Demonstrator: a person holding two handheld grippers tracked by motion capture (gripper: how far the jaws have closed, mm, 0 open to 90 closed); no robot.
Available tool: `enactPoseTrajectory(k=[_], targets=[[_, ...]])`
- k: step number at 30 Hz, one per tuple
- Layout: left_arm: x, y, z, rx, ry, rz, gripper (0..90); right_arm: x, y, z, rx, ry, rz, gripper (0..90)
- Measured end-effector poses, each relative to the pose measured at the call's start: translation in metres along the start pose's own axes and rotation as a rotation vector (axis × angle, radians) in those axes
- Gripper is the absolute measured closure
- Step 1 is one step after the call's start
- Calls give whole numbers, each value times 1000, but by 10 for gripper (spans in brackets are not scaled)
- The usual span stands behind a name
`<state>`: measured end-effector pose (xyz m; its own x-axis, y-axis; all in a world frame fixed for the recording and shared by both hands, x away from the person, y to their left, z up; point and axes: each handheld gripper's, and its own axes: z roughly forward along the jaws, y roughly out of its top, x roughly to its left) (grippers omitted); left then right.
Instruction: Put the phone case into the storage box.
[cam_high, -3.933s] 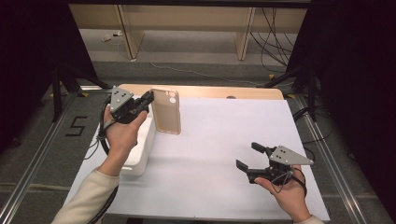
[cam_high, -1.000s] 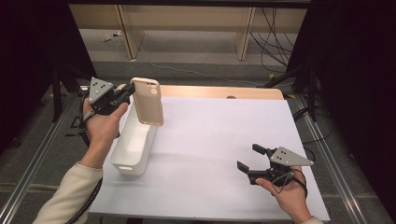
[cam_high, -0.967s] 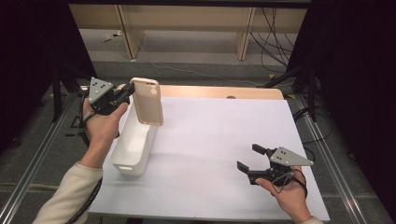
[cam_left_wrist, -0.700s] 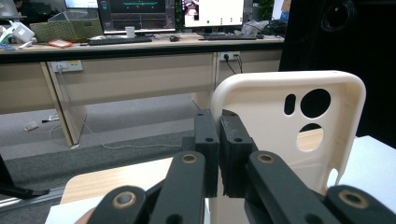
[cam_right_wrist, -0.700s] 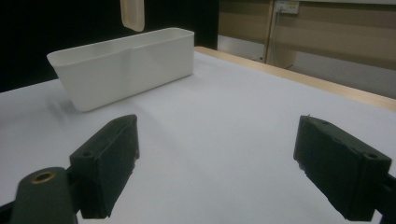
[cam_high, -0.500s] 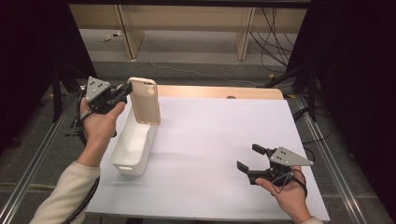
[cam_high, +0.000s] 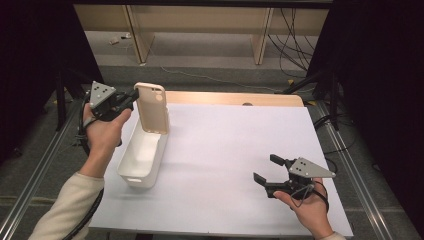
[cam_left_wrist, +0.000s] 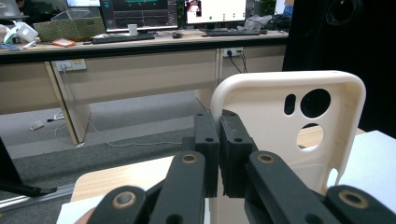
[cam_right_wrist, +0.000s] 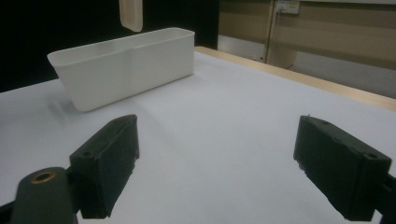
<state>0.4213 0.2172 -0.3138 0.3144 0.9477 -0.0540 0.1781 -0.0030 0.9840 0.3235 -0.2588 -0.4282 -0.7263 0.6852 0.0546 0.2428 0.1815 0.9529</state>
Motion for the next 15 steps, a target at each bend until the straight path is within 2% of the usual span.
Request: enactPoseTrajectory(k=[15], targets=[[7,0,1,9,10,10,869,0,0,0,2,3,2,154]])
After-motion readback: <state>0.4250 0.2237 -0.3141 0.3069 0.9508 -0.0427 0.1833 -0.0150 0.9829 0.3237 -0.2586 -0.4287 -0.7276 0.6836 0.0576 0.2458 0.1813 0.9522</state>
